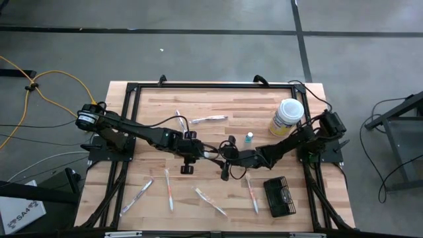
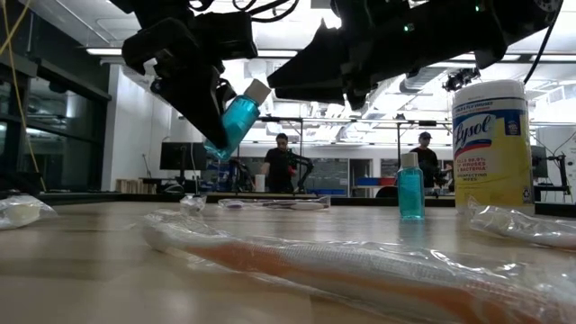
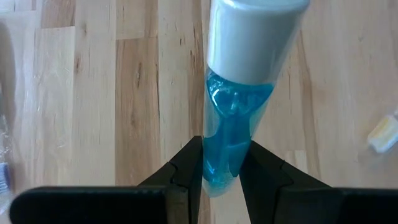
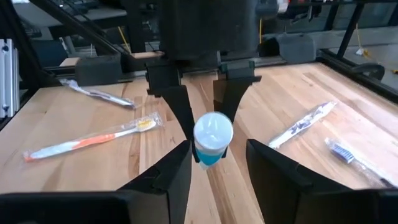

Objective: Pick & Place toothbrushing station
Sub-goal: Put the blue mouthwash into the mesh organizer

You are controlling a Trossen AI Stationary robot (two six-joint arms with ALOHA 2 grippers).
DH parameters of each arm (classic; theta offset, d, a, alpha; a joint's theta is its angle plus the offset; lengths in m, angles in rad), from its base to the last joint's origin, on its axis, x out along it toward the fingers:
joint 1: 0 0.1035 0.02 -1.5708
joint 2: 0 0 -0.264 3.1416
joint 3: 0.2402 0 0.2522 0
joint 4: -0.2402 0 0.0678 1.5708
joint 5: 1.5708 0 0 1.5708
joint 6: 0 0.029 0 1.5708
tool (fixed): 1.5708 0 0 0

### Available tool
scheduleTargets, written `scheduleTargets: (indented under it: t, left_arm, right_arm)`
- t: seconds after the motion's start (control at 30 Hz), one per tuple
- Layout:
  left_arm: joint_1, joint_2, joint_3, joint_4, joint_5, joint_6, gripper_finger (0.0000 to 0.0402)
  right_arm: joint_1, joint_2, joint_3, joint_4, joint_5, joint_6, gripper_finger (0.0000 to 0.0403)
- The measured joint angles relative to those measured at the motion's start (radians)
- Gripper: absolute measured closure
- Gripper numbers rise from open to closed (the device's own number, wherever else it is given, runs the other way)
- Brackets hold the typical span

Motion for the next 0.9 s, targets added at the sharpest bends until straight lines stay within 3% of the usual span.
scheduleTargets:
  t: [0.9]
  left_arm:
    - [0.0, 0.0, 0.0, 0.083, -0.001, 0.002, 0.0322]
  right_arm:
    - [-0.022, -0.001, 0.0, 0.038, -0.059, 0.016, 0.0258]
